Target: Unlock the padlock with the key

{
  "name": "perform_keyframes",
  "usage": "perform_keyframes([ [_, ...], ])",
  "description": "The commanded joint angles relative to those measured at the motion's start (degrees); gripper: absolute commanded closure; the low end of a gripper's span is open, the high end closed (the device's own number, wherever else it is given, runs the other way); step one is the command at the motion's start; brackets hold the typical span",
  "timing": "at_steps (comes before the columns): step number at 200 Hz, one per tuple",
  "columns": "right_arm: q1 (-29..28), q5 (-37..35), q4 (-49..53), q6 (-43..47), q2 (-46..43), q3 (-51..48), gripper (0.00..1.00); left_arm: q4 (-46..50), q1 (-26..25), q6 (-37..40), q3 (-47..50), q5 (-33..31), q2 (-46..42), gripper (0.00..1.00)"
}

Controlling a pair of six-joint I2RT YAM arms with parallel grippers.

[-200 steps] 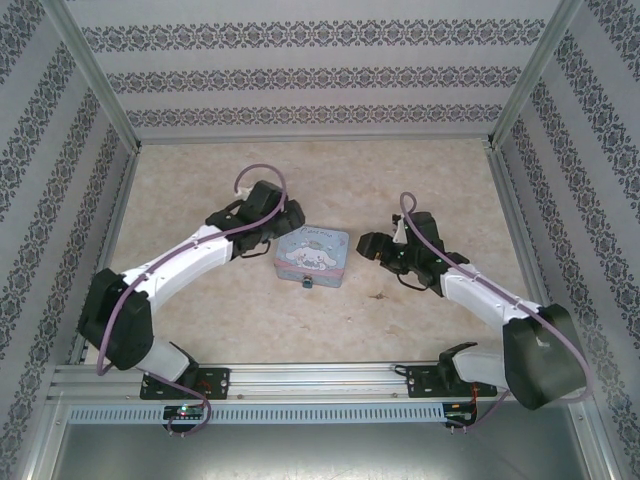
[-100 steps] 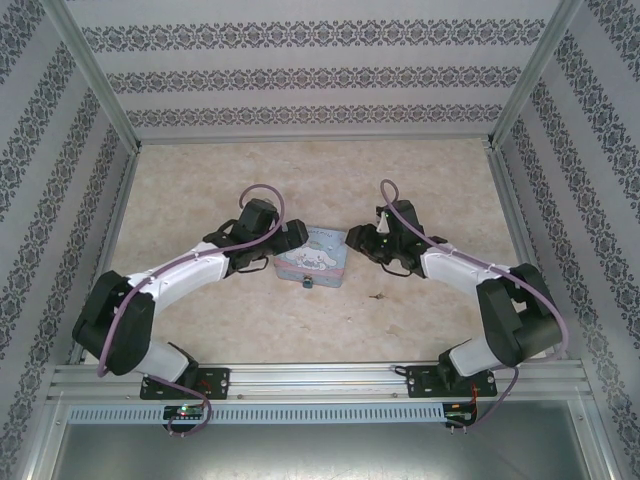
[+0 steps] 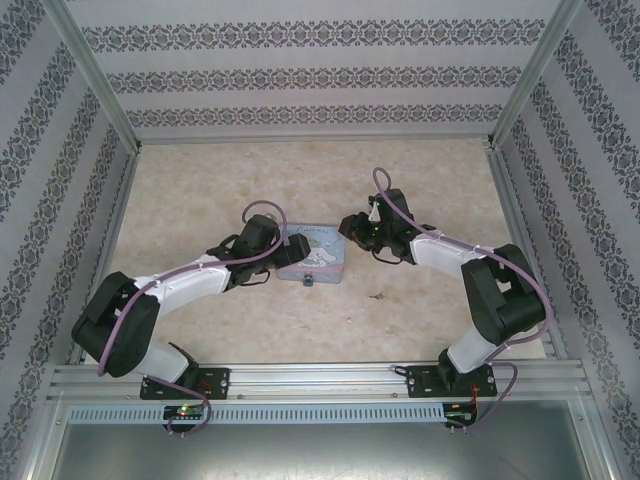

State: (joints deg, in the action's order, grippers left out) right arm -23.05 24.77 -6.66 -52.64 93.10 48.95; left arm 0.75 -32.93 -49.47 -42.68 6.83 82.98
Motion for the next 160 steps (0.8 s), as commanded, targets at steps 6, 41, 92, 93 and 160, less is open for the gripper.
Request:
perform_keyframes([
  [6, -0.69, 0.99, -1.54, -1.14, 0.95, 1.87, 0.63, -1.81, -0.57, -1.30, 0.88, -3.13, -2.69, 0.01],
  [41, 0.80, -1.08, 0.86, 0.46, -4.21, -0.75, 0.43, 2.81, -0.39, 1.66, -0.22, -7.28, -6.06, 0.01],
  [92, 5.38, -1.64, 10.87, 7.50, -16.21, -9.00, 0.37, 10.87, -0.08, 7.27, -2.20, -13.97, -14.27, 0.01],
  [93, 5.47, -1.65, 11.18, 7.66, -16.33, -9.11, 0.37, 10.99, -0.10, 7.36, -2.22, -14.00, -14.35, 0.01],
  [160, 5.99, -3.91, 17.75, 13.45, -21.45, -19.53, 0.37, 9.88, 0.14, 5.92, -3.03, -15.40, -16.70, 0.01],
])
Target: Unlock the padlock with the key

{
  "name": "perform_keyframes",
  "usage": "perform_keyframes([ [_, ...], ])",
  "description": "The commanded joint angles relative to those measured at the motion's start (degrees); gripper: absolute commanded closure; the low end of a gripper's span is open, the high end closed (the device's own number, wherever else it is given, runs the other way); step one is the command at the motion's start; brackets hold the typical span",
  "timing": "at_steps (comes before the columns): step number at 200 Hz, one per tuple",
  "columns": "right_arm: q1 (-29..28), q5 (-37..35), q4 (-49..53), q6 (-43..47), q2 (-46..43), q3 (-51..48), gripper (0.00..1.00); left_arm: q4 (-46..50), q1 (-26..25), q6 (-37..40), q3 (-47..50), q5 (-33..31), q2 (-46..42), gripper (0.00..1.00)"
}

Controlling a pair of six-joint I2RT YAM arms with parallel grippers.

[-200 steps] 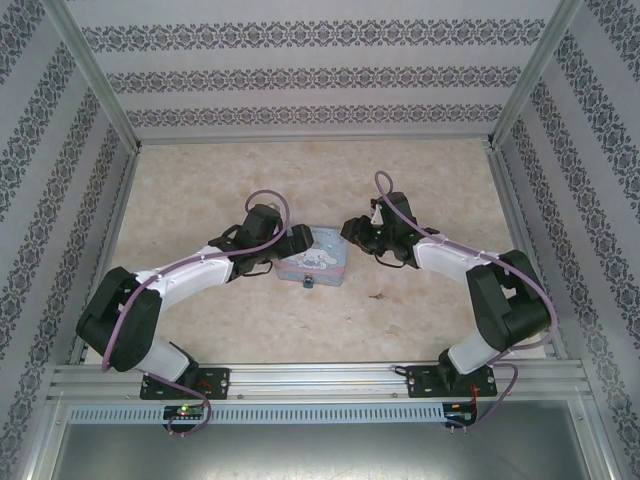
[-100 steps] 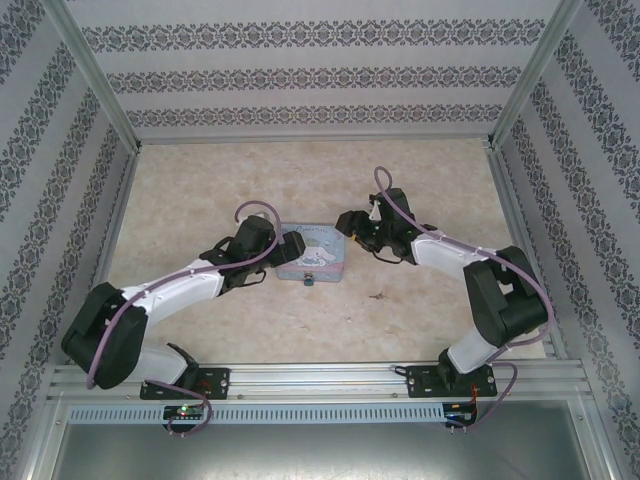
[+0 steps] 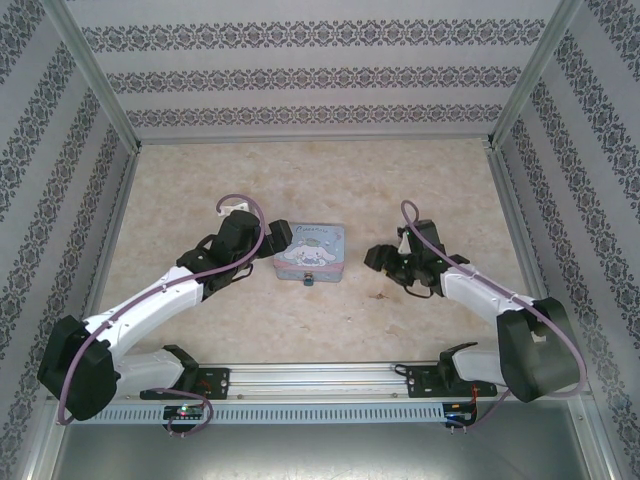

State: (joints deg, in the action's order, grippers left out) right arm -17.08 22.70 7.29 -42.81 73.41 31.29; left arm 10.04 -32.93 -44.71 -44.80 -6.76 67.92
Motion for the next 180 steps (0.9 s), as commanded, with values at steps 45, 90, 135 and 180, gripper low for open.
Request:
perform_keyframes([
  [45, -0.51, -2.62, 5.73, 5.73, -1.36, -2.55, 0.39, -0.13, 0.12, 0.86, -2.96, 0.95, 0.06, 0.01],
  [90, -2.84, -3.09, 6.51, 7.22, 0.57, -1.86, 0.40, 0.92, 0.15, -0.62, -3.62, -0.06, 1.23, 0.01],
  [135, -6.18, -4.55, 9.79, 8.37, 2.36, -0.54, 0.42, 1.88, 0.12, -0.56, -4.81, 2.98, 3.75, 0.01],
  [180, -9.29, -6.60, 12.93, 7.58, 1.00, -0.79, 0.44, 0.76, 0.14, -1.31, -4.41, 3.86, 4.85, 0.01],
])
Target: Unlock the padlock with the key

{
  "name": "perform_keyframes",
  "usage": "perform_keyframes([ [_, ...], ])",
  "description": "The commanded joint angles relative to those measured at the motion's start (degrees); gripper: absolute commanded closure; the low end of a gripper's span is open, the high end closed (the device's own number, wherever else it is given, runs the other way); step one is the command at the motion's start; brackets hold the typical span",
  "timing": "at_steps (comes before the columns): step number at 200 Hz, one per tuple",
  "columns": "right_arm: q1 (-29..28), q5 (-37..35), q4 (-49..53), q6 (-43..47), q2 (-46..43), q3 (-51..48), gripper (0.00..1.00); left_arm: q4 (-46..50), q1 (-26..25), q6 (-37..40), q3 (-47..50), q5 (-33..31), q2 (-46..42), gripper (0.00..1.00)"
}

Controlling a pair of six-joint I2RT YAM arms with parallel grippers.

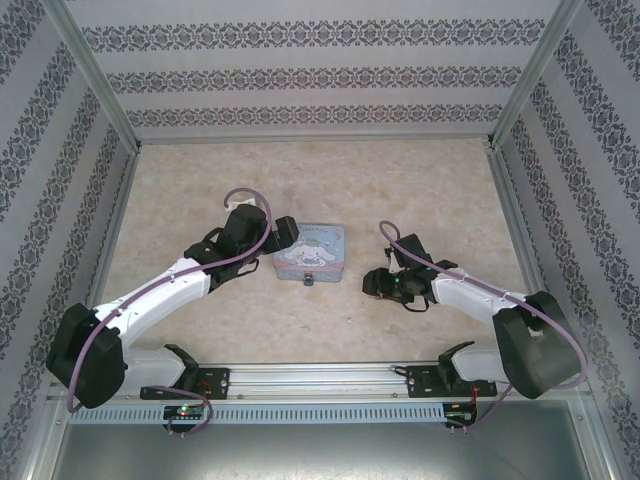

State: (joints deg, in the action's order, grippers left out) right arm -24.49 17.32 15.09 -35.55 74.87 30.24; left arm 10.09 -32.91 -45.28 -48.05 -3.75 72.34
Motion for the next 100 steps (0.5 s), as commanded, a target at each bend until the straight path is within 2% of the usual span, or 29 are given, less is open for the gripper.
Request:
perform_keyframes([
  [1, -1.97, -1.28, 5.17, 0.36, -0.49, 0.22, 0.44, 0.67, 0.12, -0.76, -1.20, 0.80, 0.44, 0.01],
  [69, -7.86, -3.29, 9.25, -2.02, -2.51, 0.85, 0.46, 0.52, 0.12, -0.71, -0.88, 0.67, 0.53, 0.01],
  [100, -9.48, -8.23, 13.66, -1.48, -3.40, 3.42, 0.45, 0.30, 0.12, -0.78, -0.73, 0.76, 0.67, 0.01],
])
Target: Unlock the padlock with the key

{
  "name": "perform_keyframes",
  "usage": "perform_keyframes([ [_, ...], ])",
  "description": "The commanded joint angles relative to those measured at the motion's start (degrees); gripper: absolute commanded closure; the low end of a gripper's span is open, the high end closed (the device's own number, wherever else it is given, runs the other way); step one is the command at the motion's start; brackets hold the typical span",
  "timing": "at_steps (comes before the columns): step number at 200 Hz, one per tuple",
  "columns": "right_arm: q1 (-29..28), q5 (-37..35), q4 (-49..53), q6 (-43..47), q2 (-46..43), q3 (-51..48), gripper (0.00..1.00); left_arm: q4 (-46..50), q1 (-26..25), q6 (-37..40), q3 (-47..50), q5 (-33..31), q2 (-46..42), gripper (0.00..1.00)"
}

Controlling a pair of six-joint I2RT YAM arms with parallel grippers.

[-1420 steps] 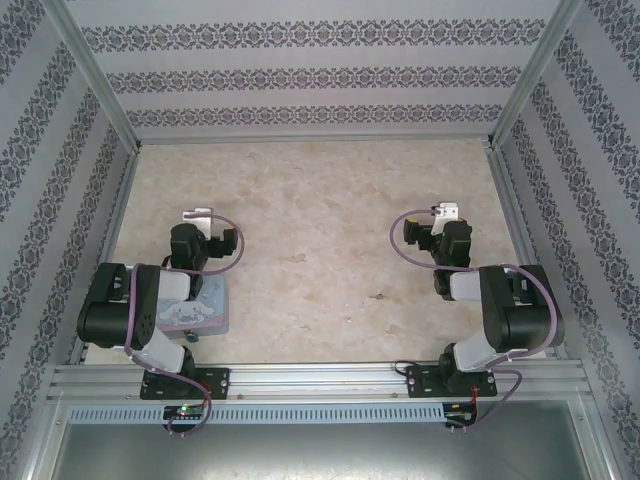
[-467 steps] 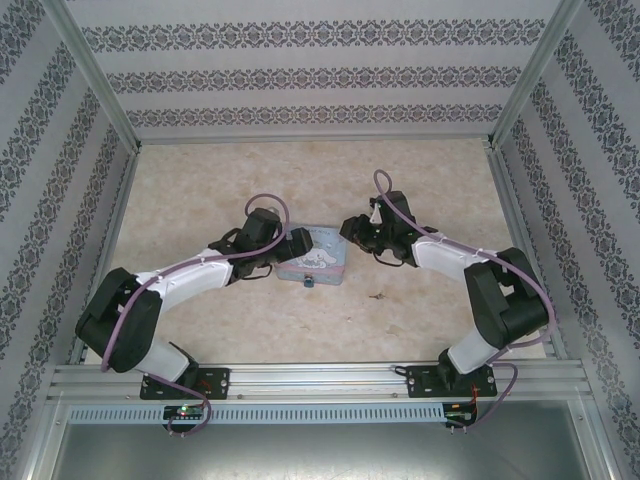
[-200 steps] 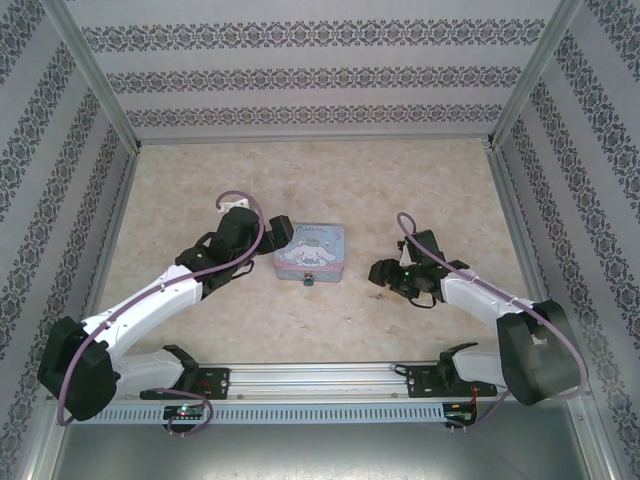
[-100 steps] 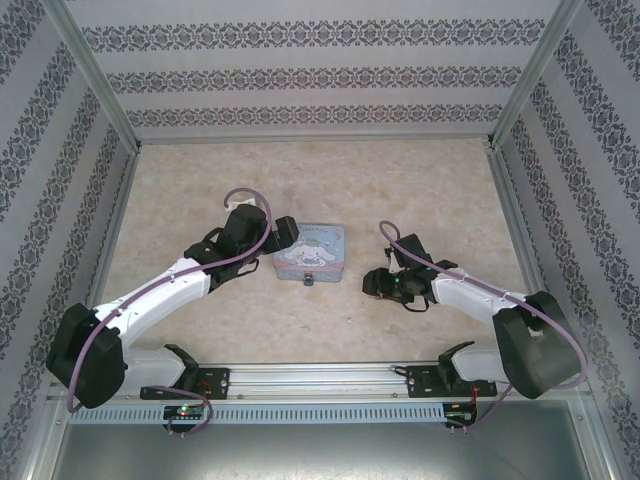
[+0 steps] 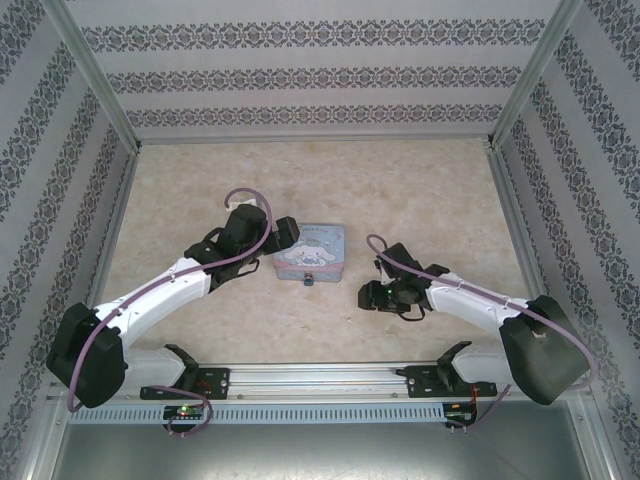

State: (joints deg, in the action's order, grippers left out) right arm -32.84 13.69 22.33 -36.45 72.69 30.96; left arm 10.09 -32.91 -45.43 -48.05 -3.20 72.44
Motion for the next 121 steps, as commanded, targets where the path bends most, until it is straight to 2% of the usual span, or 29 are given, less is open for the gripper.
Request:
perform_keyframes([
  [1, -1.11, -4.75, 6.64, -0.48, -1.22, 2.83, 0.45, 0.25, 0.17, -0.67, -0.77, 0.21, 0.53, 0.01],
  [47, -1.41, -11.15, 11.90, 3.99, 1.09, 8.28, 0.44, -0.09, 0.14, -1.20, -0.76, 0.74, 0.92, 0.01],
  [121, -4.45, -12.64, 11.60, 8.41, 10.54, 11.91, 0.46, 0.01, 0.12, -1.66, -1.25, 1.27, 1.80, 0.01],
])
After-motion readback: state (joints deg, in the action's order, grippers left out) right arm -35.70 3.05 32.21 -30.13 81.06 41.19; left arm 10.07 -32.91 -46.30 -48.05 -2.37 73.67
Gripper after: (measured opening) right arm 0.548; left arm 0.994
